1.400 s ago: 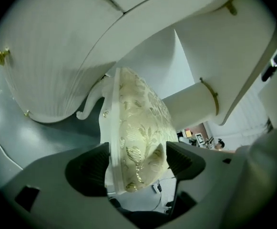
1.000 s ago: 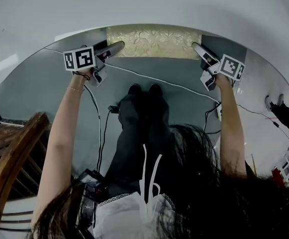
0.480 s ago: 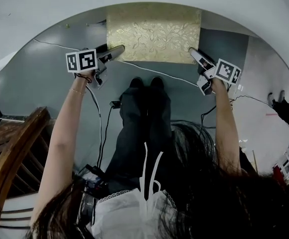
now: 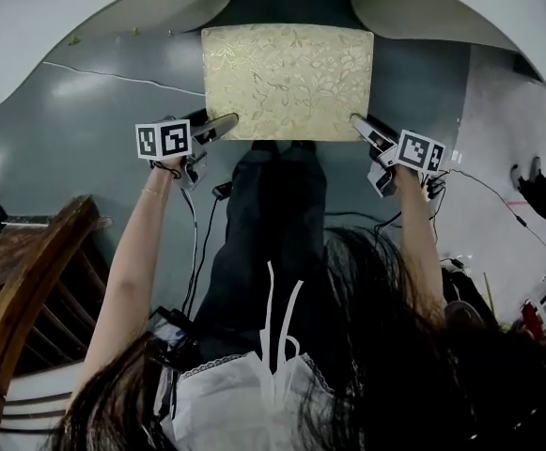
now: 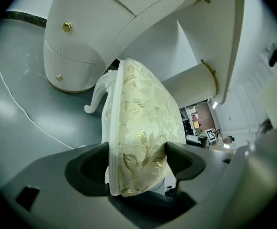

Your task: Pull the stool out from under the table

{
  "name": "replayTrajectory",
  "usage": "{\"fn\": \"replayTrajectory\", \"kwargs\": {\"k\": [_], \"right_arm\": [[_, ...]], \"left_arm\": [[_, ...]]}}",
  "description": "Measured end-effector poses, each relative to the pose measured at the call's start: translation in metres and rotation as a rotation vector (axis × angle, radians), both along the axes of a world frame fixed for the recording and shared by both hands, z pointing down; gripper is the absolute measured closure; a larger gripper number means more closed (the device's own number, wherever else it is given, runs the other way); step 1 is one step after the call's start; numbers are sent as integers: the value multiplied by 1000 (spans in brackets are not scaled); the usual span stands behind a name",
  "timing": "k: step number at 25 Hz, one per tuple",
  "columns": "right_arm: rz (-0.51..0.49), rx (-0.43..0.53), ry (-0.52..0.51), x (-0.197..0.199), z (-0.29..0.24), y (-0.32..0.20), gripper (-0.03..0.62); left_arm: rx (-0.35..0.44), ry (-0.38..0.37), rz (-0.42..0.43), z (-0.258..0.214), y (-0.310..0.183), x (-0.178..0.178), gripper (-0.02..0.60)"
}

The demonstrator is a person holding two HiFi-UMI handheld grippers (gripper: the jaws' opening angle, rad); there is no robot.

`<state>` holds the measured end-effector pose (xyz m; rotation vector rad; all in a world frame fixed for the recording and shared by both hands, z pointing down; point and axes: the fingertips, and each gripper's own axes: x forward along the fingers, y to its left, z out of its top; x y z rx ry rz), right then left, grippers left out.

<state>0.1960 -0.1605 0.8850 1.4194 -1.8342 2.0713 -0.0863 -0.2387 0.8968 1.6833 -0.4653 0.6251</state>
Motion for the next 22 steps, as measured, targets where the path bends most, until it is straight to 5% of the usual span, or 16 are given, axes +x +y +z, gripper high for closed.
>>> {"fn": "replayTrajectory", "kwargs": {"k": [8, 16, 22], "right_arm": [[47, 2, -4, -47, 3, 128, 301], [23, -42, -14, -44, -1, 126, 301], [40, -19, 5, -45, -2, 125, 301]], "left_arm": [[28, -8, 62, 3, 109, -42, 216], [-38, -30, 66, -1, 114, -40, 207], [-7, -42, 50, -2, 113, -39, 195]]}}
